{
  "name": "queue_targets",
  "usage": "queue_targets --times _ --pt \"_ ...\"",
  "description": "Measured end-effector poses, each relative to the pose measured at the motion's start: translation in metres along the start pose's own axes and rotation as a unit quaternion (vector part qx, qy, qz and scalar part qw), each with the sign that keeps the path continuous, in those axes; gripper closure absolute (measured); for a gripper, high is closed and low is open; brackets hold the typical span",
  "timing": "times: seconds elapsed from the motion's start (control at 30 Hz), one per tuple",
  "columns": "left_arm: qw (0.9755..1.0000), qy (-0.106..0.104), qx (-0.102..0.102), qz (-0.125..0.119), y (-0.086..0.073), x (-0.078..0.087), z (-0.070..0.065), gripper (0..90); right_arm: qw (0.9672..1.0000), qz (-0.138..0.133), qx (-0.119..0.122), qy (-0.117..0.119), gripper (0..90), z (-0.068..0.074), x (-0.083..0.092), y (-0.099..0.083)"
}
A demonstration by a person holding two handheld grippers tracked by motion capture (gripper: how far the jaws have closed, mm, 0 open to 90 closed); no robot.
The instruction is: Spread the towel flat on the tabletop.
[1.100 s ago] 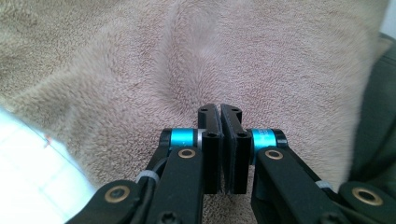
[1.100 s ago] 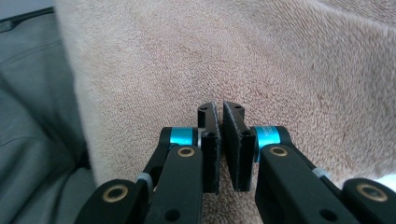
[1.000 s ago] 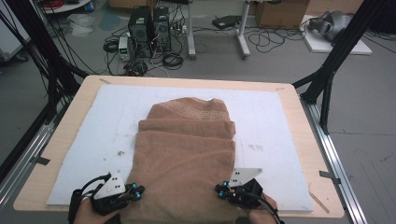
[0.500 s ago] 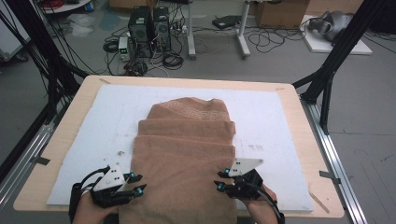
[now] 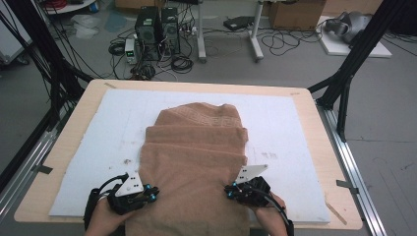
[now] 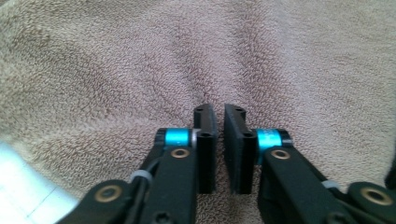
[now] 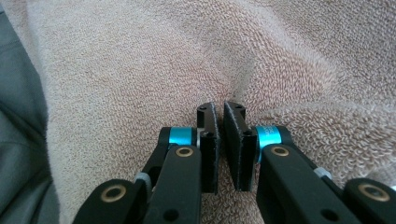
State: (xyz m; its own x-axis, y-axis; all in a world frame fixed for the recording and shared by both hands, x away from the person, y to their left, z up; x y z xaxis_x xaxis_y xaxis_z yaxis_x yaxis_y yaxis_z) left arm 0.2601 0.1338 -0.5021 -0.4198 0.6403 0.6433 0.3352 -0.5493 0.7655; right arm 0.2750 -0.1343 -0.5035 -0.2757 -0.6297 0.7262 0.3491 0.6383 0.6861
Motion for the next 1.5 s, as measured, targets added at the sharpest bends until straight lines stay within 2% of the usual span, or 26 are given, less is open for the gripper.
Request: queue_targets --times 0.07,0.3,0.53,0.63,0.7,0.77,0.8,0.87,0.97,1.13,1.27,1.37,1.43,1.5 --pt "1.0 -0.006 0.005 -0.004 0.0 0.004 -0.002 85.0 1.0 -0.004 0.001 0.001 84.7 0.003 0.002 0.001" --pt "0.9996 -0.012 -0.002 -0.025 -0.004 0.027 -0.017 85.3 0.9997 -0.012 0.017 0.012 84.6 0.026 0.014 -0.005" --pt "0.9992 -0.021 -0.015 -0.029 -0.011 0.043 -0.037 85.5 0.9991 -0.015 0.037 0.018 84.6 0.053 0.024 -0.01" --pt "0.999 -0.027 -0.02 -0.029 -0.015 0.047 -0.046 85.5 0.9989 -0.016 0.038 0.023 84.2 0.061 0.028 -0.013" --pt "0.9988 -0.031 -0.024 -0.03 -0.016 0.05 -0.05 85.1 0.9985 -0.02 0.041 0.029 81.9 0.067 0.03 -0.014" --pt "0.9987 -0.03 -0.021 -0.036 -0.013 0.053 -0.05 79.7 0.9982 -0.03 0.045 0.028 76.4 0.07 0.035 -0.011" --pt "0.9987 -0.028 -0.017 -0.038 -0.011 0.054 -0.047 74.1 0.998 -0.037 0.044 0.026 74.8 0.07 0.038 -0.009" --pt "0.9988 -0.02 -0.013 -0.043 -0.006 0.054 -0.039 70.0 0.9979 -0.049 0.041 0.014 70.4 0.064 0.043 -0.002" --pt "0.999 -0.005 0.001 -0.044 0.001 0.046 -0.022 64.3 0.998 -0.051 0.034 -0.01 66.3 0.046 0.045 0.007" --pt "0.9991 0.011 0.02 -0.035 0.007 0.023 0.003 61.2 0.9989 -0.039 0.006 -0.026 62.9 0.011 0.028 0.012" --pt "0.9993 0.016 0.027 -0.02 0.008 0.007 0.014 61.1 0.9995 -0.013 -0.008 -0.027 62.5 -0.006 0.009 0.007" --pt "0.9996 0.007 0.028 0.003 0.001 -0.001 0.016 64.6 0.9997 0.005 -0.012 -0.019 66.1 -0.009 -0.001 0.001" --pt "0.9996 0.008 0.027 -0.008 -0.001 -0.001 0.016 71.0 0.9998 -0.004 -0.013 -0.016 72.6 -0.01 -0.001 0.001" --pt "0.9995 0.0 0.027 -0.012 -0.001 0.0 0.016 81.9 0.9999 -0.006 -0.013 -0.006 79.7 -0.01 -0.001 0.0"
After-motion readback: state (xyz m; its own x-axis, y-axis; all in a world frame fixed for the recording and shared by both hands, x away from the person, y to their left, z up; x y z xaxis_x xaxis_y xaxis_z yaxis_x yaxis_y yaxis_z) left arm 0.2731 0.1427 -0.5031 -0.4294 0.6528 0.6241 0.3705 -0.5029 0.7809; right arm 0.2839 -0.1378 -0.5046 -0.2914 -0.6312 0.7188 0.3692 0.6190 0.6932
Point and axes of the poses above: each handheld gripper's, and its own axes: x roughly backward along the jaws, y roughly out of its top, z roughly to its left, the point moved 9 cm from there along -x, roughly forward along the jaws, and after that the axes turned 1 degree about x, right-handed, at the moved point
